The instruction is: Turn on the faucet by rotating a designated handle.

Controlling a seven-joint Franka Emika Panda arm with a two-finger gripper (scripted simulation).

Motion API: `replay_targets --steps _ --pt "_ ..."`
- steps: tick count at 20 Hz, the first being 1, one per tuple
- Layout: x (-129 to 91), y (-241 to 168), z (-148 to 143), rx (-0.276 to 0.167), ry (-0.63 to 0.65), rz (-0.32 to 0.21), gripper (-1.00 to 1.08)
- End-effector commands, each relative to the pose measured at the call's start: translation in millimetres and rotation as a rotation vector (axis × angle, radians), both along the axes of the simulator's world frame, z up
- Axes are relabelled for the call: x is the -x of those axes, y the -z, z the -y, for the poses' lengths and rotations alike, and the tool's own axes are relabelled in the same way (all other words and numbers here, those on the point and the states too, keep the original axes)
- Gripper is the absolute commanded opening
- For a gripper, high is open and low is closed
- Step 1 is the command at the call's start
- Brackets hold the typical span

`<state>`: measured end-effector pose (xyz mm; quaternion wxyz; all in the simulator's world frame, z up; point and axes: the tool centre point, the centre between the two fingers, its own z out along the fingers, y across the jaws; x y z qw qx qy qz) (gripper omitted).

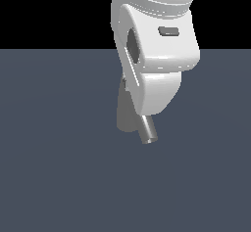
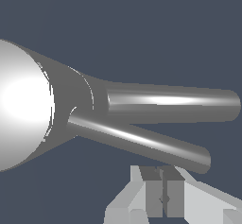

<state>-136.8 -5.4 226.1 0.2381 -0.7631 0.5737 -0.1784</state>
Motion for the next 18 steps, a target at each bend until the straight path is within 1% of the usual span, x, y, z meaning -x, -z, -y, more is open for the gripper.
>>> replay_targets --steps 1,15,16,17,18 --pt "-1 2 15 0.002 0.015 -0.003 -1.0" --pt "-8 8 73 0.003 0.024 -0.01 -1.0" --pt "-8 8 73 0.003 0.024 -0.01 -1.0" --pt "-11 4 53 0.0 -0.014 -0.002 -1.0" --pt "-12 3 55 0.0 -0.013 -0.002 -1.0"
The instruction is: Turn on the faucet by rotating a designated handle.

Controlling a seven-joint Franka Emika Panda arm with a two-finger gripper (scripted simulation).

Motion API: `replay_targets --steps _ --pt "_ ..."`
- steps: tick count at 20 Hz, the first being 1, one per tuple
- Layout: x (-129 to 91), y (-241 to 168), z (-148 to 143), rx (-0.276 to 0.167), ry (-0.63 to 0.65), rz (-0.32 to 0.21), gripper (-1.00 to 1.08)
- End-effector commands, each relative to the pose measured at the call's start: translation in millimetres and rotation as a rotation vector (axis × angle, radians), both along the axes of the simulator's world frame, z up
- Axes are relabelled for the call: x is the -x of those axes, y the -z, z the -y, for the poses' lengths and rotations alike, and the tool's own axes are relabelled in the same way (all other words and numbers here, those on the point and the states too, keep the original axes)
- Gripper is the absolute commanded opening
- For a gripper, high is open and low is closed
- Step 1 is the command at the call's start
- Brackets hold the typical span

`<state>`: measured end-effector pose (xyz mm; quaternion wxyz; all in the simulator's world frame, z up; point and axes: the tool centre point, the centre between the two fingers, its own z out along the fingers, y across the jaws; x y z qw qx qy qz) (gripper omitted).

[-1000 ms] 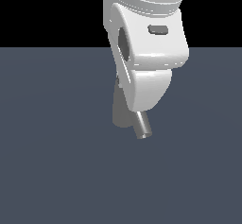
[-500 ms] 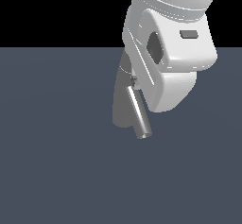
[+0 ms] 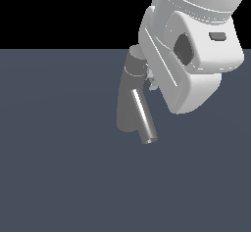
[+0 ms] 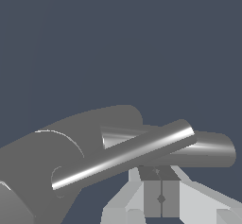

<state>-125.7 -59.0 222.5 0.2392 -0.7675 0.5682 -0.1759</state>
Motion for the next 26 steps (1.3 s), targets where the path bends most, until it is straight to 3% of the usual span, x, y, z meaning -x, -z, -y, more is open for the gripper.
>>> replay_targets --steps 1,26 --pt "-3 -1 4 0.0 0.003 -0.001 -1.0" --pt "-50 -22 62 0.004 0.038 -0.009 -1.0"
